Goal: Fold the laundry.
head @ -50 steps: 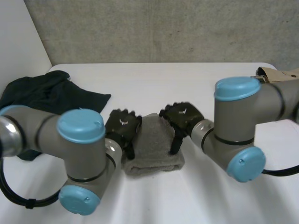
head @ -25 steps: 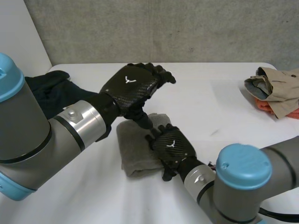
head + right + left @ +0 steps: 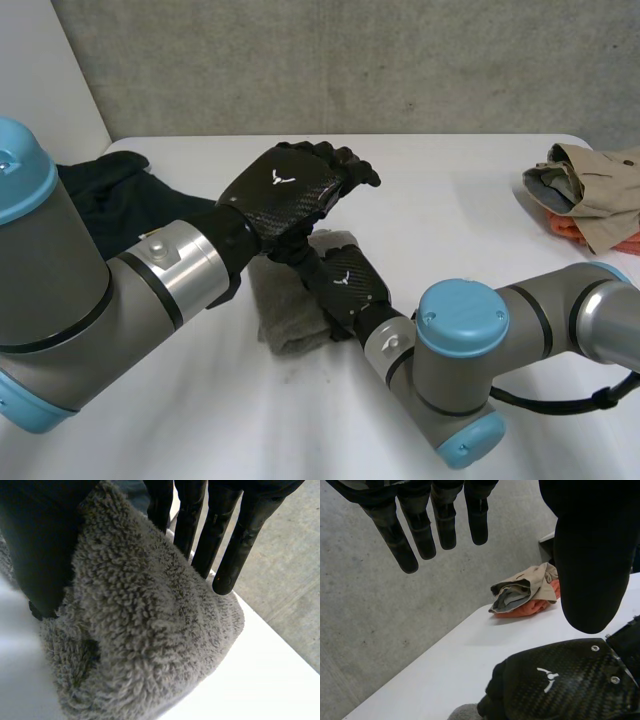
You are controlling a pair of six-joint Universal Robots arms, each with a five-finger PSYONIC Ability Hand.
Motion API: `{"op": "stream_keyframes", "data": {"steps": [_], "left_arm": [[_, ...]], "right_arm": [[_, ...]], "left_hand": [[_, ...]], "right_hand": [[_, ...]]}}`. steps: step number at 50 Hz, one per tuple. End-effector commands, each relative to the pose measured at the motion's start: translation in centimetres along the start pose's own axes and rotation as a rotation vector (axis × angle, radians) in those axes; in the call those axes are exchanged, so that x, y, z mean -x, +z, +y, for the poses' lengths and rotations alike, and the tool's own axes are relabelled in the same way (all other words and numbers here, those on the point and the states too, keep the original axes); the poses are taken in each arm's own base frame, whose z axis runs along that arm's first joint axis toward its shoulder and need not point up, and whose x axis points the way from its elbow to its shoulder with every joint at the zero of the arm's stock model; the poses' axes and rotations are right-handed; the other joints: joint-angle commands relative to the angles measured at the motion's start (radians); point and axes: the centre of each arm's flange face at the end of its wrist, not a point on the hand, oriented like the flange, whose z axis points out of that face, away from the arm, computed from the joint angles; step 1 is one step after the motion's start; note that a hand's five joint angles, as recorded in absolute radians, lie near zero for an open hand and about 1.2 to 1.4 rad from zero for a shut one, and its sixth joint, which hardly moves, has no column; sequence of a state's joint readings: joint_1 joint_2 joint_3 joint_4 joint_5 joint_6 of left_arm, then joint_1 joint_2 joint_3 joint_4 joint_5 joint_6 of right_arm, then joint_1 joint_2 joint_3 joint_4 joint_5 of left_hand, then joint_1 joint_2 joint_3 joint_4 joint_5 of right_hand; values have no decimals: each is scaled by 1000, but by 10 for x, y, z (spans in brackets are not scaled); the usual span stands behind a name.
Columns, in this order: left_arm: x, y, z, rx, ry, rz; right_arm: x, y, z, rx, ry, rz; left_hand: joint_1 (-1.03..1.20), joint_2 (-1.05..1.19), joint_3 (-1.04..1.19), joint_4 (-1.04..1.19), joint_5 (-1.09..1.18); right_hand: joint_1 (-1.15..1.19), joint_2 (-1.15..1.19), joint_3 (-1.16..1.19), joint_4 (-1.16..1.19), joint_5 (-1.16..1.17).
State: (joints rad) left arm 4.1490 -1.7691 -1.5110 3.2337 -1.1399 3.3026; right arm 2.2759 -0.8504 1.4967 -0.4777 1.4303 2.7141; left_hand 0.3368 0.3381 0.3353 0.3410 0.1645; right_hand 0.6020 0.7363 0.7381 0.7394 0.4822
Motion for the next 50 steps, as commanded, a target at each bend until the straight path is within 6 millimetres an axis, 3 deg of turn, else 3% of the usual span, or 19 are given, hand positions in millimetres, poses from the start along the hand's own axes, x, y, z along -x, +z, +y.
{"op": "stream_keyframes", "data": {"steps": [1, 3, 7, 11, 22, 23, 26, 27, 30, 31, 34, 35, 39, 42, 46, 47, 50], "left_arm": [[2, 0, 0, -2, 0, -5], [2, 0, 0, -3, 1, -5], [2, 0, -1, -4, 2, -5], [4, 1, -2, -6, 3, -9], [19, -4, -15, -44, 14, -57], [21, -5, -17, -49, 12, -64], [25, -6, -19, -54, 6, -74], [26, -6, -19, -57, 1, -78], [28, -7, -20, -57, -9, -83], [29, -7, -19, -56, -14, -85], [30, -7, -20, -59, -16, -89], [30, -7, -20, -59, -16, -89], [30, -7, -20, -58, -16, -87], [29, -7, -20, -58, -16, -86], [28, -7, -19, -57, -17, -82], [28, -7, -19, -54, -18, -82], [28, -7, -18, -54, -19, -82]], "right_arm": [[-1, 10, 4, 13, 1, -2], [0, 11, 5, 22, 4, -6], [-3, 13, -1, 15, 8, -3], [-16, 16, -11, -16, 7, 24], [-125, 38, -22, -117, -19, 195], [-144, 41, -29, -157, -34, 209], [-176, 45, -41, -225, -59, 247], [-198, 46, -49, -264, -79, 284], [-232, 45, -61, -318, -106, 346], [-255, 42, -70, -354, -123, 393], [-293, 34, -78, -403, -142, 466], [-319, 27, -79, -424, -148, 511], [-379, 6, -72, -462, -174, 601], [-405, -1, -59, -475, -191, 621], [-441, -15, -23, -460, -213, 638], [-451, -20, -3, -441, -204, 634], [-460, -24, 30, -416, -177, 610]], "left_hand": [[26, 25, 28, 22, 24], [26, 25, 28, 22, 24], [26, 25, 28, 22, 24], [26, 25, 28, 22, 24], [29, 28, 31, 25, 27], [29, 28, 31, 25, 27], [29, 28, 31, 25, 27], [29, 28, 31, 25, 27], [32, 31, 34, 28, 30], [32, 31, 34, 28, 30], [35, 34, 37, 31, 33], [35, 34, 37, 31, 33], [35, 34, 37, 31, 33], [35, 34, 37, 31, 33], [35, 34, 37, 31, 33], [38, 37, 40, 34, 36], [38, 37, 40, 34, 36]], "right_hand": [[102, -32, -34, -35, 48], [184, 50, 48, 47, 129], [793, 659, 657, 656, 739], [794, 660, 658, 657, 740], [794, 660, 658, 657, 740], [794, 660, 658, 657, 740], [794, 660, 658, 657, 740], [794, 660, 658, 657, 740], [794, 660, 658, 657, 740], [794, 660, 658, 657, 740], [794, 660, 658, 657, 740], [794, 660, 658, 657, 740], [794, 660, 658, 657, 740], [794, 660, 658, 657, 740], [794, 660, 658, 657, 740], [794, 660, 658, 657, 740], [794, 660, 658, 657, 740]]}}
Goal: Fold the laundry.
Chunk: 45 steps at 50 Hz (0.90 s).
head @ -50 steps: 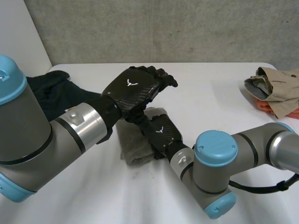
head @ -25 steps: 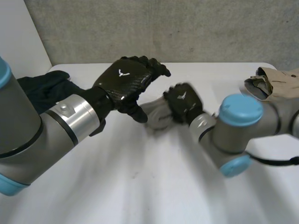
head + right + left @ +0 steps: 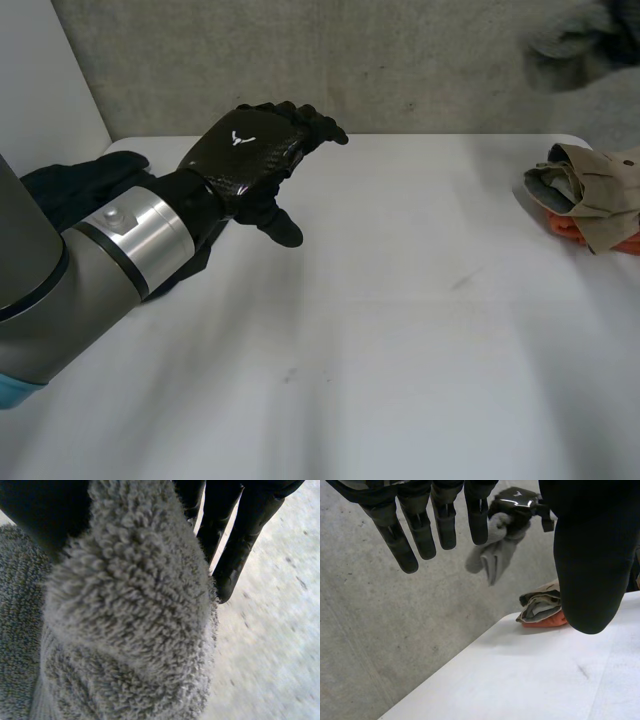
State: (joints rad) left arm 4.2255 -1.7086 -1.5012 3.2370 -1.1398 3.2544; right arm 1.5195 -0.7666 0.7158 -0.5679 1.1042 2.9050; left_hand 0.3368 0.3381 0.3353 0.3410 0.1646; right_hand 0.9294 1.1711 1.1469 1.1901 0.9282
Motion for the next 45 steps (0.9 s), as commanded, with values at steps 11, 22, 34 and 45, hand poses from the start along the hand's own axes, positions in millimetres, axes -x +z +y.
{"op": "stream_keyframes", "data": {"steps": [11, 22, 34, 45], "left_arm": [[-3, 0, 2, 4, -3, 9], [-19, -2, 0, 1, -3, 49], [-20, -2, 0, 0, -3, 52], [-26, -3, -2, -6, -4, 70]], "right_arm": [[-63, -112, 175, 188, 147, -28], [-54, -153, 193, 229, 178, -89], [-85, -161, 154, 248, 137, -31], [-162, -202, 80, 471, 148, 177]], "left_hand": [[41, 40, 43, 37, 39], [44, 43, 46, 40, 42], [44, 43, 46, 40, 42], [41, 40, 43, 37, 39]], "right_hand": [[467, 225, 249, 206, 293], [467, 225, 249, 206, 293], [-755, -997, -972, -1016, -928], [-755, -997, -972, -1016, -928]]}}
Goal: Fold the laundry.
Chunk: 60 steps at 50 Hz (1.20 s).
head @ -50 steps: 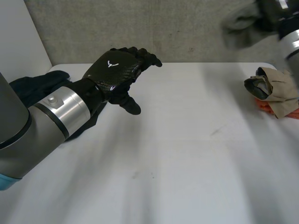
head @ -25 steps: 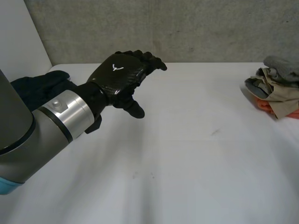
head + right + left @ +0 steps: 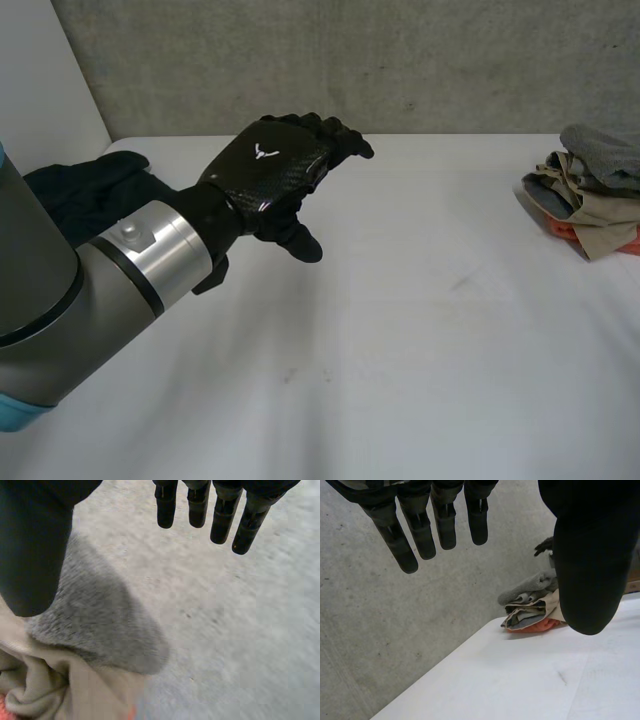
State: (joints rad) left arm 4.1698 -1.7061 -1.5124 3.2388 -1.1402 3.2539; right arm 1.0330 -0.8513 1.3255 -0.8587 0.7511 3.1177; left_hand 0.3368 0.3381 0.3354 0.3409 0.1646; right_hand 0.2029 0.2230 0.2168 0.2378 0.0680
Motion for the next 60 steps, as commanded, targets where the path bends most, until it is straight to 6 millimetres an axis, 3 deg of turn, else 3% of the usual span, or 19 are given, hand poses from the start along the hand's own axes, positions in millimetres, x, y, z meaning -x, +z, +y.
{"op": "stream_keyframes", "data": {"steps": [1, 5, 8, 12, 15, 16, 19, 20, 22, 23, 26, 27, 30, 31, 35, 42, 50, 55, 60], "left_arm": [[-5, 0, -3, -7, 2, 13], [-6, -2, -6, -17, 8, 13], [-2, -3, -12, -35, 18, -1], [18, -2, -19, -57, 33, -101], [67, -3, -25, -86, 56, -349], [92, -6, -26, -98, 70, -470], [130, -13, -26, -116, 93, -634], [152, -16, -21, -114, 103, -697], [172, -18, -8, -88, 105, -735], [192, -20, 6, -57, 111, -763], [223, -24, 33, 16, 122, -786], [241, -27, 53, 69, 135, -788], [261, -32, 82, 153, 160, -769], [270, -33, 102, 204, 179, -747], [286, -37, 143, 306, 235, -687], [288, -40, 185, 391, 238, -569], [284, -42, 192, 408, 212, -523], [268, -45, 191, 453, 174, -491], [247, -55, 157, 484, 135, -470]], "right_arm": [[-49, -45, -38, 151, 2, 181], [-98, -73, -54, 266, -128, 408], [-127, -78, -74, 318, -254, 573], [-134, -72, -93, 337, -351, 704], [-93, -35, -133, 197, -342, 636], [-69, -22, -155, 114, -315, 590], [-30, -11, -183, 11, -256, 506], [-2, -10, -198, -41, -223, 442], [29, -10, -208, -82, -195, 363], [66, -10, -213, -113, -162, 252], [118, -13, -210, -133, -126, 99], [155, -19, -207, -146, -98, -2], [202, -31, -201, -148, -76, -124], [226, -41, -195, -132, -72, -181], [264, -66, -174, -65, -97, -275], [294, -90, -132, 62, -167, -361], [292, -95, -122, 106, -170, -352], [293, -98, -120, 119, -165, -359], [293, -99, -120, 122, -166, -360]], "left_hand": [[41, 40, 43, 37, 39], [38, 37, 40, 34, 36], [35, 34, 37, 31, 33], [6, 5, 7, 2, 4], [-97, -98, -95, -101, -99], [-114, -116, -113, -118, -117], [-150, -151, -148, -154, -152], [-155, -157, -154, -160, -158], [-161, -163, -160, -166, -164], [-161, -163, -160, -166, -164], [-161, -163, -160, -166, -164], [-161, -163, -160, -166, -164], [-158, -160, -157, -163, -161], [-158, -160, -157, -163, -161], [-150, -151, -148, -154, -152], [-120, -122, -119, -125, -123], [-27, -28, -25, -31, -29], [6, 4, 7, 2, 3], [29, 28, 31, 25, 27]], "right_hand": [[-28, -48, -42, -63, -68], [-28, -48, -42, -63, -68], [-28, -48, -42, -63, -68], [-28, -48, -42, -63, -68], [-28, -48, -42, -63, -68], [-28, -48, -42, -63, -68], [-28, -48, -42, -63, -68], [-28, -48, -42, -63, -68], [-28, -48, -42, -63, -68], [-28, -48, -42, -63, -68], [-28, -48, -42, -63, -68], [-28, -48, -42, -63, -68], [-28, -48, -42, -63, -68], [-28, -48, -42, -63, -68], [-28, -48, -42, -63, -68], [-28, -48, -42, -63, -68], [-28, -48, -42, -63, -68], [-28, -48, -42, -63, -68], [-28, -48, -42, -63, -68]]}}
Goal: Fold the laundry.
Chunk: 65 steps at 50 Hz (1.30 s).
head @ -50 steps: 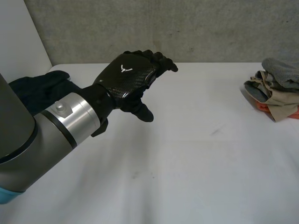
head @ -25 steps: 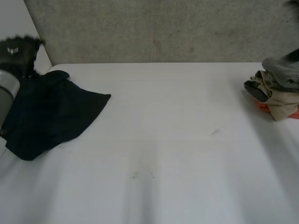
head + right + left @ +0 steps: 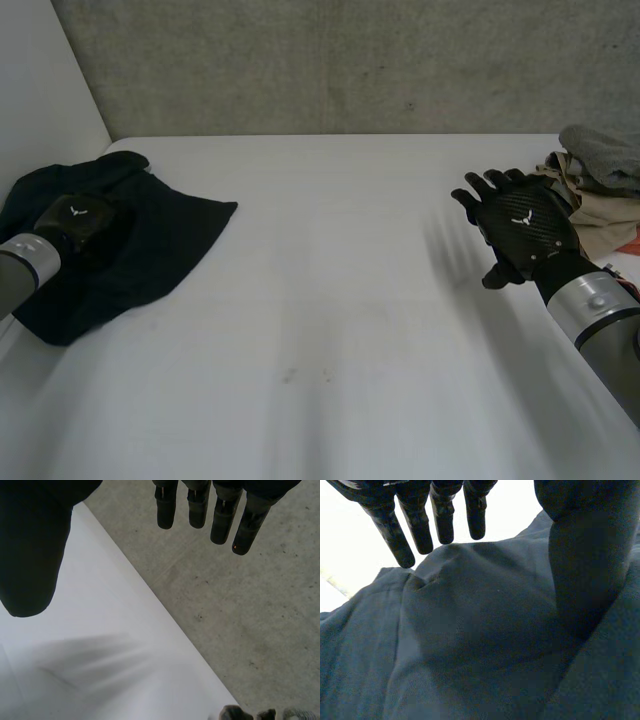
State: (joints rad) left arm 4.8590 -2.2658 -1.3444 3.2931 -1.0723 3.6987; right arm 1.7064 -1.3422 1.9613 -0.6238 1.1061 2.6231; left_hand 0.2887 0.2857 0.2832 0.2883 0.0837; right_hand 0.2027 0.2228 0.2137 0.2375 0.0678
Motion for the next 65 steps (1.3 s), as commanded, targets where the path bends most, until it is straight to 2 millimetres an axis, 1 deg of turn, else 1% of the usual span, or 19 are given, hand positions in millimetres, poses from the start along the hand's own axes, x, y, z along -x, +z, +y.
{"op": "stream_keyframes", "data": {"steps": [1, 6, 10, 16, 23, 26, 30, 31, 32, 34, 38, 42, 43, 50, 52, 57, 62, 63, 65], "left_arm": [[-14, -40, -30, 68, -38, 59], [-42, -69, -39, 106, -51, 114], [-53, -84, -40, 119, -43, 125], [-53, -83, -32, 126, -15, 118], [-56, -74, -6, 203, 30, 129], [-60, -72, 1, 227, 48, 136], [-63, -69, 3, 230, 59, 142], [-64, -68, 0, 220, 62, 142], [-65, -67, -2, 215, 64, 143], [-69, -65, -8, 193, 73, 148], [-91, -63, -35, 122, 111, 175], [-113, -64, -73, 33, 84, 165], [-130, -66, -96, -27, 42, 182], [-191, -80, -160, -230, -119, 309], [-206, -80, -169, -271, -157, 341], [-272, -80, -188, -393, -258, 427], [-294, -66, -191, -494, -284, 405], [-298, -63, -192, -525, -287, 405], [-301, -62, -193, -554, -293, 404]], "right_arm": [[0, -1, 0, 2, 4, 0], [1, -1, 0, 2, 5, -4], [2, -1, 0, 3, 6, -6], [4, -1, 2, 8, 10, -13], [7, -1, 5, 17, 16, -23], [8, -2, 5, 19, 16, -25], [8, -2, 5, 19, 16, -25], [8, -2, 6, 20, 17, -25], [8, -2, 5, 19, 16, -25], [8, -3, 5, 20, 17, -25], [9, -3, 6, 24, 18, -25], [5, -3, 5, 25, 15, -10], [4, -3, 5, 24, 12, -5], [-8, -1, 4, 51, 0, 90], [-12, 0, 3, 57, -4, 116], [-20, 2, 3, 74, -9, 176], [-23, 2, 3, 78, -9, 192], [-23, 2, 3, 78, -9, 193], [-23, 2, 3, 77, -8, 193]], "left_hand": [[78, 80, 83, 78, 108], [75, 78, 80, 75, 105], [75, 78, 80, 75, 105], [75, 78, 80, 75, 105], [92, 95, 98, 93, 123], [221, 224, 226, 221, 251], [857, 860, 862, 857, 887], [1105, 1108, 1111, 1105, 1136], [1108, 1111, 1113, 1108, 1138], [1108, 1111, 1113, 1108, 1138], [1108, 1111, 1113, 1108, 1138], [1108, 1111, 1113, 1108, 1138], [1108, 1111, 1113, 1108, 1138], [1108, 1111, 1113, 1108, 1138], [1108, 1111, 1113, 1108, 1138], [1108, 1111, 1113, 1108, 1138], [1108, 1111, 1113, 1108, 1138], [1035, 1038, 1041, 1036, 1066], [512, 515, 517, 512, 542]], "right_hand": [[-28, -48, -39, -63, -68], [-28, -48, -39, -63, -68], [-28, -48, -39, -63, -68], [-28, -48, -39, -63, -68], [-28, -48, -39, -63, -68], [-28, -48, -39, -63, -68], [-28, -48, -39, -63, -68], [-28, -48, -39, -63, -68], [-28, -48, -39, -63, -68], [-28, -48, -39, -63, -68], [-28, -48, -39, -63, -68], [-28, -48, -39, -63, -68], [-28, -48, -39, -63, -68], [-28, -48, -39, -63, -68], [-28, -48, -39, -63, -68], [-28, -48, -39, -63, -68], [-28, -48, -39, -63, -68], [-28, -48, -39, -63, -68], [-28, -48, -39, -63, -68]]}}
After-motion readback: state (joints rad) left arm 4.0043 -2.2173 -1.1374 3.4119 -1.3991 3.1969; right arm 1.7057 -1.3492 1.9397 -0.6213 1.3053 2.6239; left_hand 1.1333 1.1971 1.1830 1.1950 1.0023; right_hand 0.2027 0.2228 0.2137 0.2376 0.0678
